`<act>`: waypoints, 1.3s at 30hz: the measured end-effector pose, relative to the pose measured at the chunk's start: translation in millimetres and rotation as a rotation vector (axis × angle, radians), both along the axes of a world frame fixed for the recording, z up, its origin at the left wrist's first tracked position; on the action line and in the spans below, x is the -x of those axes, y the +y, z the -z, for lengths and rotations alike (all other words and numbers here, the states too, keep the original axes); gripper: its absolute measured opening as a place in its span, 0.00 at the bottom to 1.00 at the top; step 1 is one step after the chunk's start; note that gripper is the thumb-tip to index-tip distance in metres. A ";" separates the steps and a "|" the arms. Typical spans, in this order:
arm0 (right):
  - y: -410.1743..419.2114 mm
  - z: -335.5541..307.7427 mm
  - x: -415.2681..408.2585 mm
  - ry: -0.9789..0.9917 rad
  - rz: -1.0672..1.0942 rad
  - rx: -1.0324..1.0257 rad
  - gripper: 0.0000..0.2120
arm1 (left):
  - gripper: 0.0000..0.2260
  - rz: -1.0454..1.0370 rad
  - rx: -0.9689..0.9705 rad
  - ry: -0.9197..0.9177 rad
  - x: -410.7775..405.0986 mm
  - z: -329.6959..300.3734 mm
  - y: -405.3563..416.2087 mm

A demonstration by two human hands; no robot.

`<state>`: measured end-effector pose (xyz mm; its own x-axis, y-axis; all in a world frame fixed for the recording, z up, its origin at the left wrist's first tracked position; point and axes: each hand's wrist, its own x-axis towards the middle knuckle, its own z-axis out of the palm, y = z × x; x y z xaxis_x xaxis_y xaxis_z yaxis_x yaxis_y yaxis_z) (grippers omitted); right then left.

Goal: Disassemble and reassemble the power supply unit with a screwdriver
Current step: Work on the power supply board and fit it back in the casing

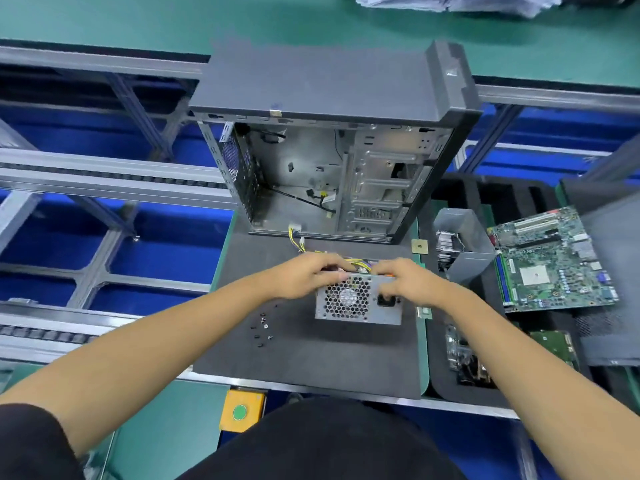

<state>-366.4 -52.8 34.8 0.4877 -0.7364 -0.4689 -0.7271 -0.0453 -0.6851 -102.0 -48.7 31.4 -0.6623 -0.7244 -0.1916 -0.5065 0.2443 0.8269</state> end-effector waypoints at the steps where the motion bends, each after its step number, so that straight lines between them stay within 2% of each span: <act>1: -4.6 -3.9 0.2 -0.027 -0.006 -0.071 0.09 | 0.13 -0.037 -0.063 0.040 1.9 -0.9 -2.2; 4: -10.4 -2.6 -3.8 -0.047 0.019 -0.210 0.08 | 0.13 -0.110 -0.197 0.125 4.7 5.8 -6.1; 8: -18.5 -0.3 -10.9 -0.055 0.035 -0.257 0.08 | 0.13 -0.173 -0.378 0.247 0.0 16.9 -9.6; 12: -30.6 -1.9 -12.6 -0.027 0.026 -0.291 0.12 | 0.15 -0.232 -0.519 0.272 2.0 23.8 -15.1; 14: -34.5 -1.4 -14.1 -0.039 0.050 -0.308 0.09 | 0.16 -0.298 -0.558 0.284 4.2 29.0 -17.0; 17: -40.5 0.6 -15.8 -0.066 0.114 -0.337 0.09 | 0.18 -0.387 -0.589 0.296 6.1 34.7 -17.5; 20: -44.2 0.1 -16.9 -0.063 0.155 -0.326 0.09 | 0.14 -0.457 -0.599 0.296 7.2 36.2 -18.2; 24: -45.8 -0.7 -18.3 -0.079 0.186 -0.335 0.06 | 0.11 -0.496 -0.570 0.255 9.4 34.9 -19.8; 30: -46.2 -0.8 -17.5 -0.060 0.171 -0.320 0.09 | 0.13 -0.538 -0.581 0.255 10.6 37.8 -20.1; 33: -45.8 -2.2 -18.2 -0.055 0.163 -0.322 0.11 | 0.13 -0.534 -0.586 0.265 10.3 40.5 -20.6; 37: -45.7 -0.6 -16.8 -0.044 0.160 -0.332 0.16 | 0.16 -0.459 -0.541 0.190 7.6 36.8 -23.3; 39: -45.6 -1.6 -16.1 -0.047 0.150 -0.335 0.13 | 0.18 -0.392 -0.517 0.161 -1.0 29.5 -25.5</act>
<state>-350.2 -98.3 36.5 0.4129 -0.6111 -0.6754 -0.6758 0.2916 -0.6770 -100.9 -74.2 1.9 -0.4180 -0.7587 -0.4996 -0.3379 -0.3807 0.8608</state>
